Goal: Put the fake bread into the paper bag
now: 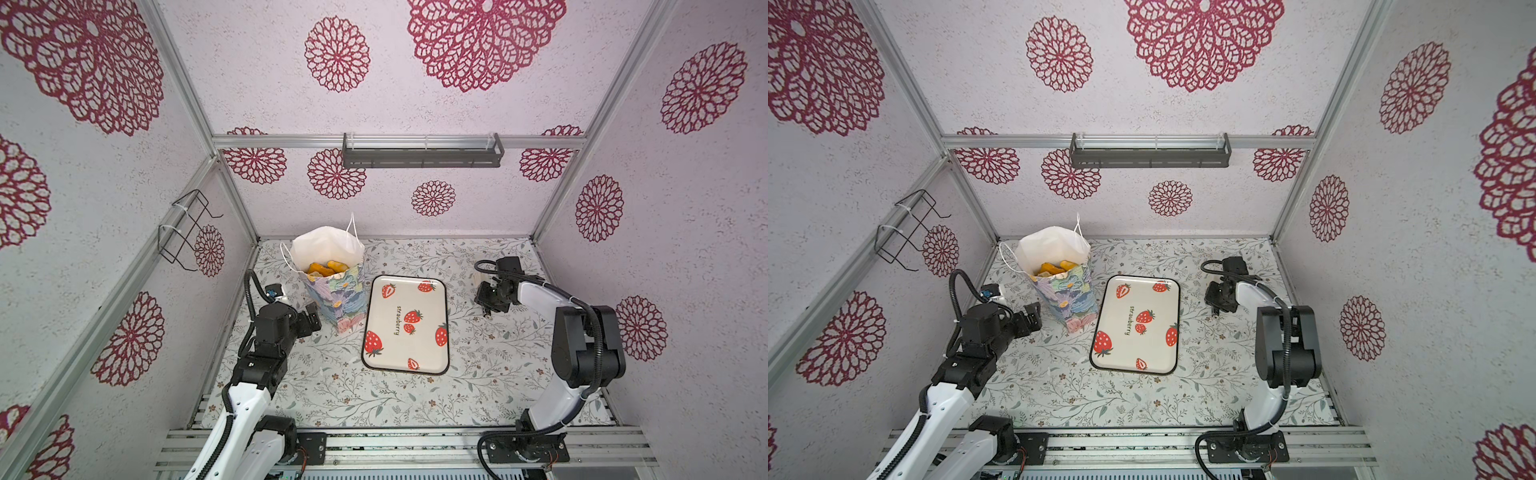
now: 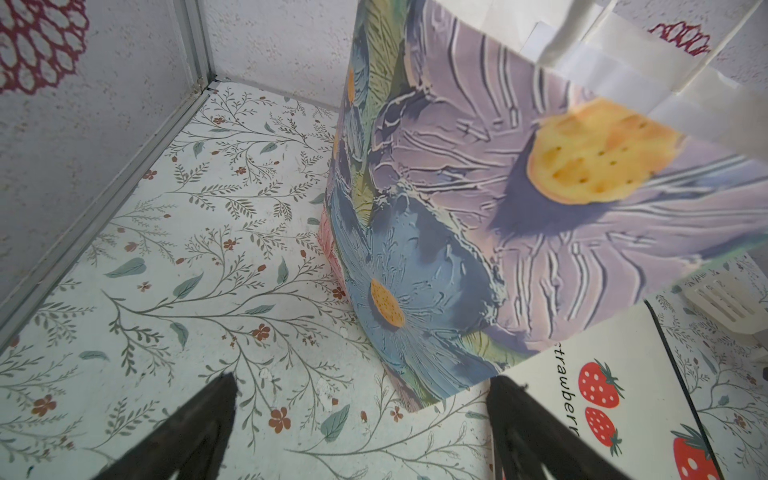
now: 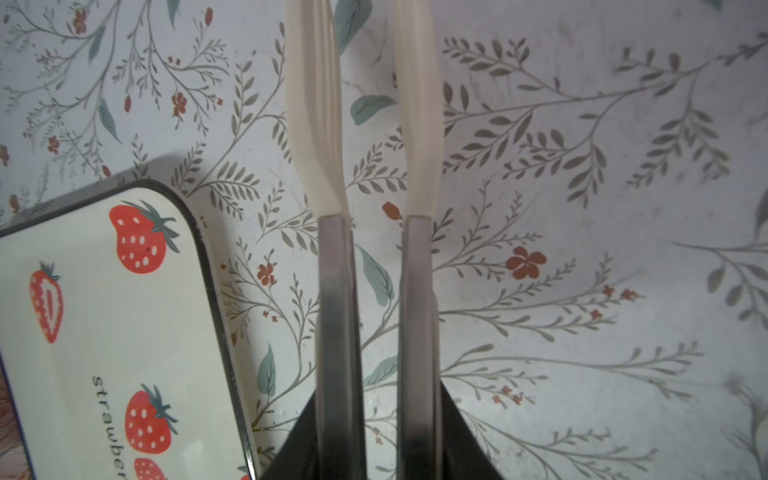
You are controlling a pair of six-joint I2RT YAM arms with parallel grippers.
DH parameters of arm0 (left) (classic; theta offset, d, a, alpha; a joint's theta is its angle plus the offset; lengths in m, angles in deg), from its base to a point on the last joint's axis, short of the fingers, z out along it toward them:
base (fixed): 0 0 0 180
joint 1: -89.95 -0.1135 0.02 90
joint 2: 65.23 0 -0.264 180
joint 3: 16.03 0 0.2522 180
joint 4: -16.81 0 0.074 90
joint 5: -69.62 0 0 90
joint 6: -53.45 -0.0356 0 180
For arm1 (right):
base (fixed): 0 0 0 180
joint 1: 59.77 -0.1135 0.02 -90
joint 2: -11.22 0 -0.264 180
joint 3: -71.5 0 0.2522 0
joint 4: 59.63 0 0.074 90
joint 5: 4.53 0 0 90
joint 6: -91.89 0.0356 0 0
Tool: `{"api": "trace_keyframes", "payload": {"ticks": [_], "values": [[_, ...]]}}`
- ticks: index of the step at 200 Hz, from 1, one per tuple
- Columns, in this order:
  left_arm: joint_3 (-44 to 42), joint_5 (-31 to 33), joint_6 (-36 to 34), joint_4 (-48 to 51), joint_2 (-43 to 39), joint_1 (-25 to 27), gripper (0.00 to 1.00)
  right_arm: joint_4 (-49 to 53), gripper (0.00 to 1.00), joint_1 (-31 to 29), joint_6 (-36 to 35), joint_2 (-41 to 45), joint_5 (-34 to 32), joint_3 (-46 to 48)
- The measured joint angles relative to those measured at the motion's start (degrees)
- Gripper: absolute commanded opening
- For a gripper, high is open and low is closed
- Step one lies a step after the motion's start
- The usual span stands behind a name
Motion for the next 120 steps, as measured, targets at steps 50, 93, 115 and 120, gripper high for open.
{"api": "trace_keyframes", "payload": {"ticks": [50,93,115,120], "values": [[-3.08,0.61,-0.83,-1.99,-0.26,0.07,0.97,1.42,0.39,-3.54,-1.81,-4.83,-5.92,-3.54],[-4.46,0.72,-1.40,-3.76,-1.86,0.09,0.97,1.57,0.51,-4.33,-2.89,-7.98,-8.35,-4.33],[-5.31,0.70,-1.88,-5.22,-2.10,0.09,0.97,1.33,0.65,-4.85,-3.52,-8.11,-9.40,-4.37],[-5.55,0.72,-2.01,-5.60,-2.08,0.09,0.97,1.29,0.68,-5.01,-3.50,-8.11,-9.53,-4.37]]}}
